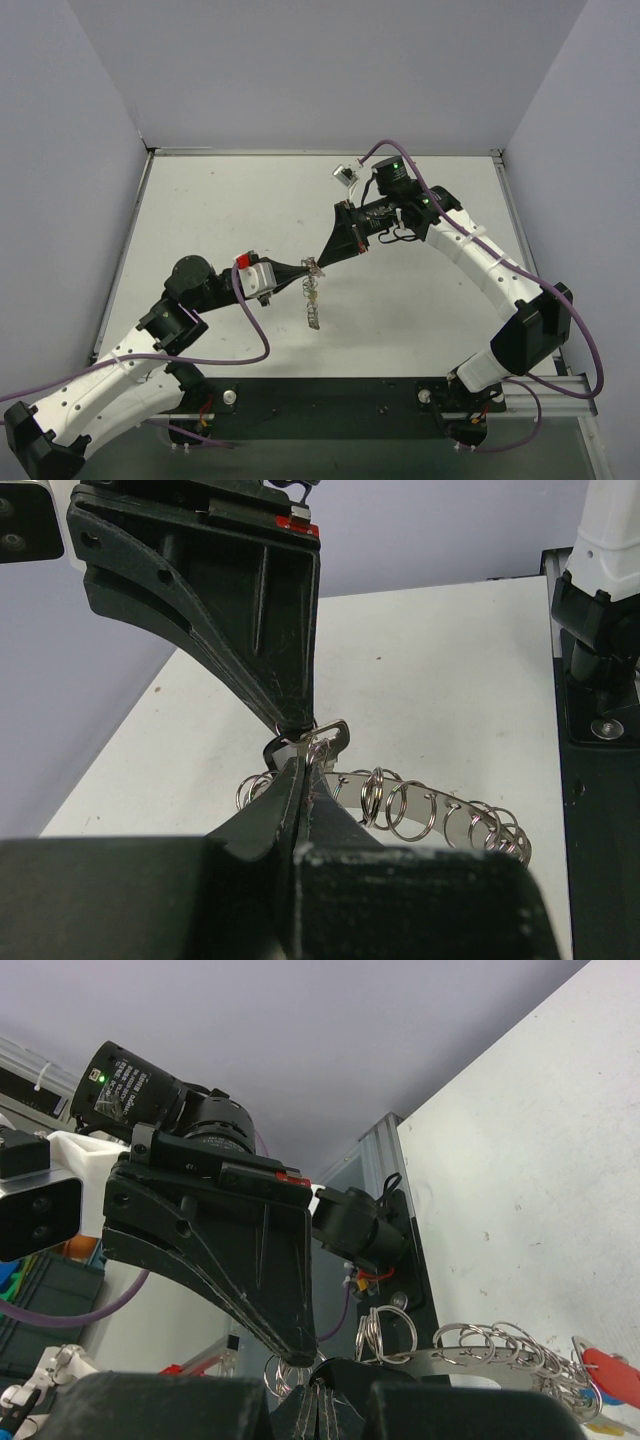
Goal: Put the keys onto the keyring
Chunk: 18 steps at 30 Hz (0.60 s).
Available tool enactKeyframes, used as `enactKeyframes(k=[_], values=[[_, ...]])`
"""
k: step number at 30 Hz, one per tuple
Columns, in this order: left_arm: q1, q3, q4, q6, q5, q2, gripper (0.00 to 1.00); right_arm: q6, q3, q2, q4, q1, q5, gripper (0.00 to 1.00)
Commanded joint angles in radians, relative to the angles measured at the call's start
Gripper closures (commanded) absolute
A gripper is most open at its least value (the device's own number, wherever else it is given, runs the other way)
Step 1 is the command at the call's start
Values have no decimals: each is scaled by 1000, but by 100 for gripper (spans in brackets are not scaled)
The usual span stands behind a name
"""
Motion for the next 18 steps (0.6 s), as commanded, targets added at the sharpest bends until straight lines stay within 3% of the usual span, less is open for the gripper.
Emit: enactKeyframes(k=[1,18], values=[[-6,31,110,-7,15,-7,100,-18,-1,-39,8,-3,-50,100],[-26,51,51,34,-107,24,100,-21,-4,-48,8,-3,-58,100]])
